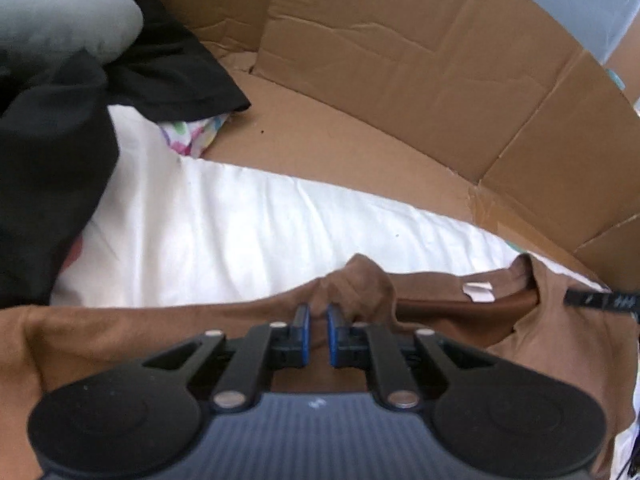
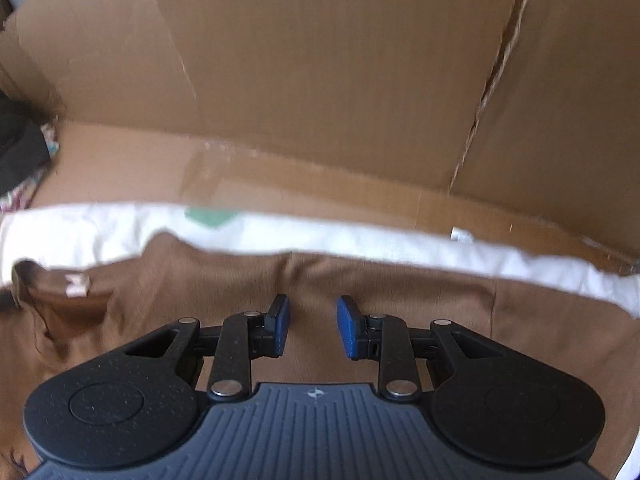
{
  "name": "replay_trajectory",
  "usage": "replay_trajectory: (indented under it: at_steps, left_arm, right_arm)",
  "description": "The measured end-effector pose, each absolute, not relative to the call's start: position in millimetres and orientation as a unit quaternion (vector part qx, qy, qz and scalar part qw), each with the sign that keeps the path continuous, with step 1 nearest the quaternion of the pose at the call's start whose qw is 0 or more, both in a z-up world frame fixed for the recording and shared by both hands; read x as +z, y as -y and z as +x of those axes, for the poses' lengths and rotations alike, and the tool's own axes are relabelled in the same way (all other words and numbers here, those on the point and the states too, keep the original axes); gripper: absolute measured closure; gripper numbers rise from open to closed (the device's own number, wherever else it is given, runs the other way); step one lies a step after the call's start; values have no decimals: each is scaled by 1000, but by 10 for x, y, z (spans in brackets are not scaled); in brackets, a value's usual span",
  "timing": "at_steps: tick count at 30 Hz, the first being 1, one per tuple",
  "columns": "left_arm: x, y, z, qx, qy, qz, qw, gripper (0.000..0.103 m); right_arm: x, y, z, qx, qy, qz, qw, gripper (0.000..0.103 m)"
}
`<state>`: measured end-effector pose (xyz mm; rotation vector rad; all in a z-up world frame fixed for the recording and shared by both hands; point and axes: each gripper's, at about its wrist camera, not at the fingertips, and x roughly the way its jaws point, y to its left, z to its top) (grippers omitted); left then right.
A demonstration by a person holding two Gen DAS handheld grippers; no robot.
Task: Fold clothes
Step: 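Open both grippers and lift them above the flattened shirt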
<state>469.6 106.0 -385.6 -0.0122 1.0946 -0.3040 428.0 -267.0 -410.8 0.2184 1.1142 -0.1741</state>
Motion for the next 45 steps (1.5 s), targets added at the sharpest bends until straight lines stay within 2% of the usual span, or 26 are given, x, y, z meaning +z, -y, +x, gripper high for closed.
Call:
replay_trajectory:
  at_steps: [4,12,16,20,23,27,33,35,37,38,39,41,45]
  left_arm:
    - [-3724,-1081,4544,-154,-516,2,842,83]
    - [-3510,-1151,4053,-155,-517,15,842,79]
    - [-3368,-1199,3765,-160,-515,30,841,71]
    - [-3124,-1330,3436,-158,-519,35,839,71]
    - [-2834,-1459,3167,-151,-517,34,842,71]
    - [-2381,-1582,2863,-142,-517,32,844,71]
    - [-1688,-1747,2448,-131,-507,19,852,58]
    - [-1470,-1784,2287,-120,-500,26,857,41]
    - [-1272,-1818,2115,-124,-495,24,859,29]
    - [-1186,-1832,2035,-128,-494,25,860,21]
    - [-1110,-1842,1963,-128,-492,30,860,17]
    - [-957,-1861,1819,-129,-490,39,861,11]
    - [-703,-1910,1578,-130,-488,42,862,8]
  right_arm:
    - [-4134,2621,4235,-69,-529,98,840,67]
    - [-3963,2680,3847,-50,-530,114,839,67]
    - [-3698,2677,3470,-22,-525,96,845,67]
    - [-3212,2696,3017,-11,-520,83,850,66]
    - [-2812,2681,2680,-14,-506,90,857,59]
    - [-2292,2626,2266,-22,-493,95,864,58]
    - [-1544,2468,1680,-32,-475,94,875,55]
    - [-1355,2389,1505,-36,-480,89,872,50]
    - [-1172,2303,1335,-33,-477,86,874,26]
    - [-1065,2250,1224,-34,-472,82,877,20]
    - [-964,2214,1129,-34,-470,80,879,15]
    - [-814,2169,991,-32,-469,83,879,12]
    - [-609,2144,780,-25,-461,96,882,7]
